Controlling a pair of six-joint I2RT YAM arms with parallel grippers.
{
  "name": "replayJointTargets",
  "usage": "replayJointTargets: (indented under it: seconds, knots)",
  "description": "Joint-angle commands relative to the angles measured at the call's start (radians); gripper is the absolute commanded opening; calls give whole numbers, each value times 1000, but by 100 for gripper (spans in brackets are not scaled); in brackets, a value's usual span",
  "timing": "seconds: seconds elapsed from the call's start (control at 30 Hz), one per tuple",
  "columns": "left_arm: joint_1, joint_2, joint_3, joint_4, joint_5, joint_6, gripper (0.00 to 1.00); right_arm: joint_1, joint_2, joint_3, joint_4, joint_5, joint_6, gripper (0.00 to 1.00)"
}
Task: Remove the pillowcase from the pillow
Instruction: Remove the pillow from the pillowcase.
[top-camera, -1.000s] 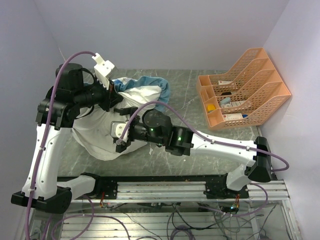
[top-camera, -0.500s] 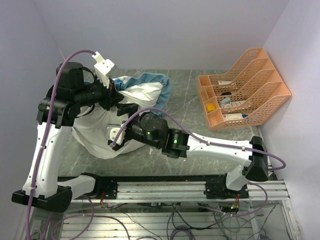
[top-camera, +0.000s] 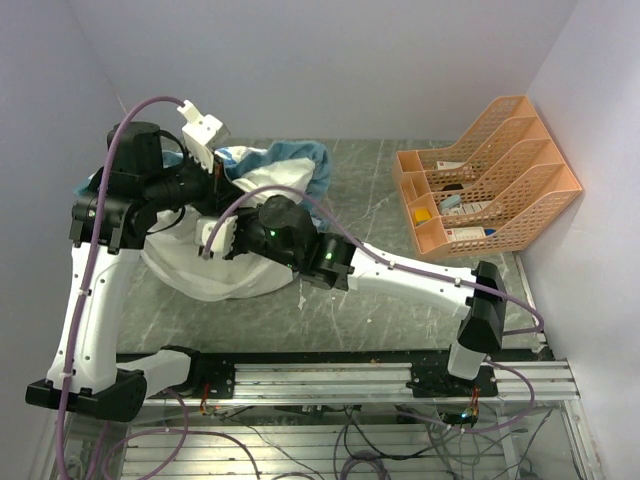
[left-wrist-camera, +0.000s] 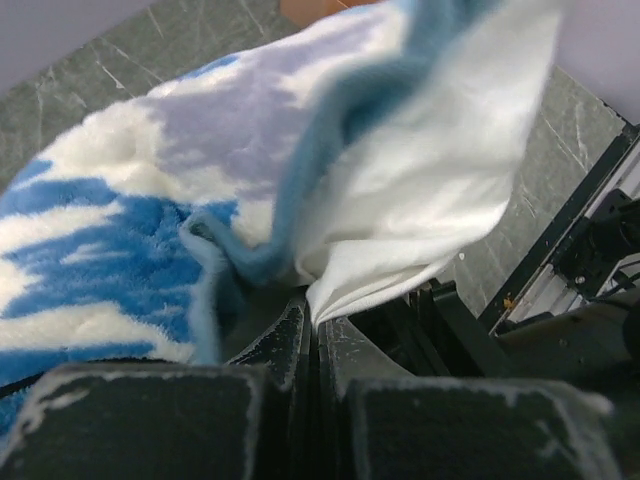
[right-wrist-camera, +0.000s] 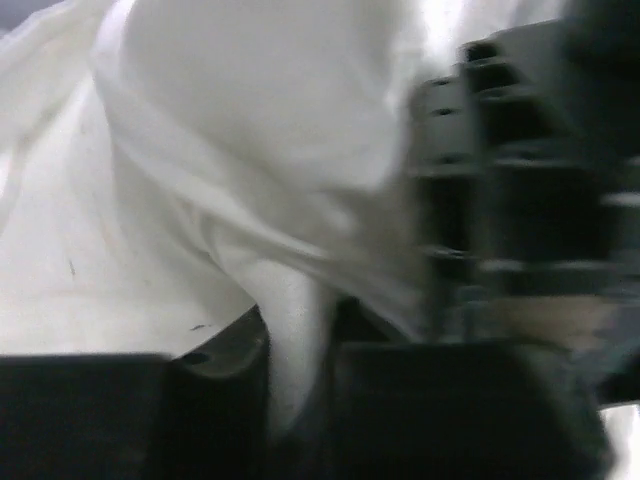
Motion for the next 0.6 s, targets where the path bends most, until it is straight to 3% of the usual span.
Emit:
replayJointTargets:
  seconds: [0.0,0.23,0.43,0.57]
  knots:
    - [-16,3,35,-98,76,-50,7,-31,14,-6,-45,-63,135,0]
    - [-16,21,132,-77,-14,16,7,-18,-145,-223,74,-280,304,0]
    - [-16,69,280,-68,-74,62,7,43,-183,-353,132,-333,400,0]
    - [-16,61,276,-8,-91,57,7,100,-175,-414,197,-352,442,0]
